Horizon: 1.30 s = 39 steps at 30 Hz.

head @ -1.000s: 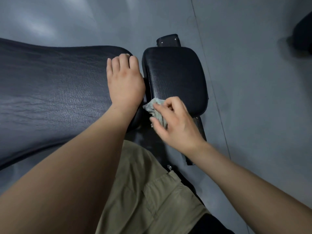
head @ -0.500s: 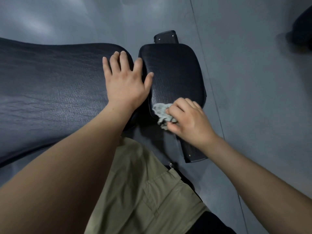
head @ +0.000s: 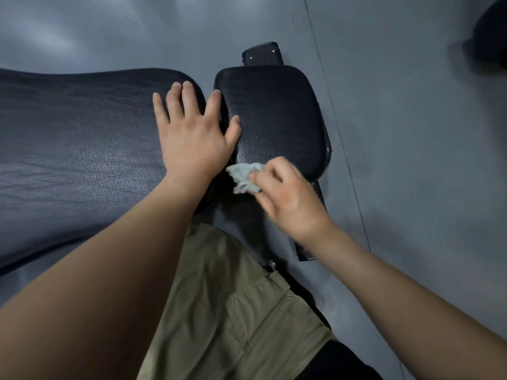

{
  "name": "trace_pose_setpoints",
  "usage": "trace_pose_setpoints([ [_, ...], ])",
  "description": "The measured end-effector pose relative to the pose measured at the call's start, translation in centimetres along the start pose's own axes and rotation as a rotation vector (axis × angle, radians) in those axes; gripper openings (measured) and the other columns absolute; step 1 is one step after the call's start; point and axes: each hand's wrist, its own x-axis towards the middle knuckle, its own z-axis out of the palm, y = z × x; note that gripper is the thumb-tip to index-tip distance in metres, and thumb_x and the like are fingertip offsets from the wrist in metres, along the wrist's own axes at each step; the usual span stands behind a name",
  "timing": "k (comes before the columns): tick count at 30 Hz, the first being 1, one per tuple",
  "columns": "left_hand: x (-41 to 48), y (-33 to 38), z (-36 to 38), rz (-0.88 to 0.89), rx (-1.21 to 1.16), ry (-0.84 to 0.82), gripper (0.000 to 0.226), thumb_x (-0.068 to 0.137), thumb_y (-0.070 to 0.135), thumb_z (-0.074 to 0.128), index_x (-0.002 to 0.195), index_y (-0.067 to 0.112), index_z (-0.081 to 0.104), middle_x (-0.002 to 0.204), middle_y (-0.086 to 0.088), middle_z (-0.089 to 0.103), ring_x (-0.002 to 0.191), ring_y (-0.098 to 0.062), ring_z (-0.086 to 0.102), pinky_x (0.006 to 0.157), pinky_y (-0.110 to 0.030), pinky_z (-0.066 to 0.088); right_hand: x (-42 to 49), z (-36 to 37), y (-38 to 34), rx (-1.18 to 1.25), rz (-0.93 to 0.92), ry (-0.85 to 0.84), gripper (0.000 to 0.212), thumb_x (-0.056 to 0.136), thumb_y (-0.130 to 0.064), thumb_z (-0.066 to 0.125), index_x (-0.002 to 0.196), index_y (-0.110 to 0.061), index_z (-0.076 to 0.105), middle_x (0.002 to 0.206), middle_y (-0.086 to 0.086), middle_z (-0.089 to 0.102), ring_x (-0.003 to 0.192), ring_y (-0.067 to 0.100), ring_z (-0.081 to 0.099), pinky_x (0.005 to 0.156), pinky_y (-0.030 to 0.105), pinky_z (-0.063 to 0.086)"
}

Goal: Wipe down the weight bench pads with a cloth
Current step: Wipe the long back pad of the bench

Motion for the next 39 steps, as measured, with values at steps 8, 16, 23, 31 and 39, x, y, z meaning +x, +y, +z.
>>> trace_pose_setpoints([
  [8,0.0,0.1,0.0,-0.007,0.000,0.007,0.061,0.099,0.062,0.034,0.142,0.023,0.052,0.151,-0.025,0.042,0.144,-0.042,0.033,0.120,-0.062,0.016,3.8,-2.8,5.2,-0.096,0.247,0.274,0.014,0.093,-0.005,0.053,0.103,-0.004,0.063,0.106,0.013,0.052,0.090,0.029,0.056,0.079,0.045,0.052],
  [16,0.0,0.1,-0.2,-0.007,0.011,-0.006,0.062,0.099,0.062,0.032,0.145,0.023,0.049,0.153,-0.025,0.040,0.145,-0.042,0.031,0.121,-0.061,0.015,2.4,-0.7,1.4,0.009,0.000,0.118,0.016,0.089,-0.001,0.056,0.102,-0.003,0.065,0.103,0.013,0.054,0.091,0.030,0.054,0.079,0.044,0.050],
  [23,0.0,0.1,0.0,-0.013,0.009,0.001,0.063,0.098,0.063,0.033,0.144,0.024,0.050,0.152,-0.024,0.041,0.145,-0.041,0.032,0.121,-0.061,0.015,9.2,-1.7,4.7,-0.078,0.130,0.294,0.016,0.087,-0.004,0.057,0.098,-0.003,0.067,0.102,0.014,0.057,0.092,0.030,0.059,0.083,0.041,0.052],
  [31,0.0,0.1,-0.1,-0.013,-0.009,0.008,0.061,0.098,0.062,0.037,0.144,0.024,0.051,0.152,-0.025,0.041,0.145,-0.041,0.031,0.121,-0.061,0.016,2.8,-0.9,1.9,-0.029,-0.052,0.175,0.012,0.095,-0.012,0.062,0.094,-0.001,0.067,0.104,0.012,0.058,0.090,0.028,0.054,0.078,0.041,0.050],
  [39,0.0,0.0,-0.1,-0.012,-0.024,0.002,0.061,0.098,0.064,0.035,0.143,0.025,0.052,0.152,-0.024,0.041,0.145,-0.041,0.030,0.122,-0.060,0.014,8.5,-3.3,9.2,-0.178,0.306,0.353,0.013,0.094,-0.019,0.058,0.095,-0.009,0.067,0.102,0.010,0.060,0.095,0.031,0.055,0.078,0.033,0.045],
])
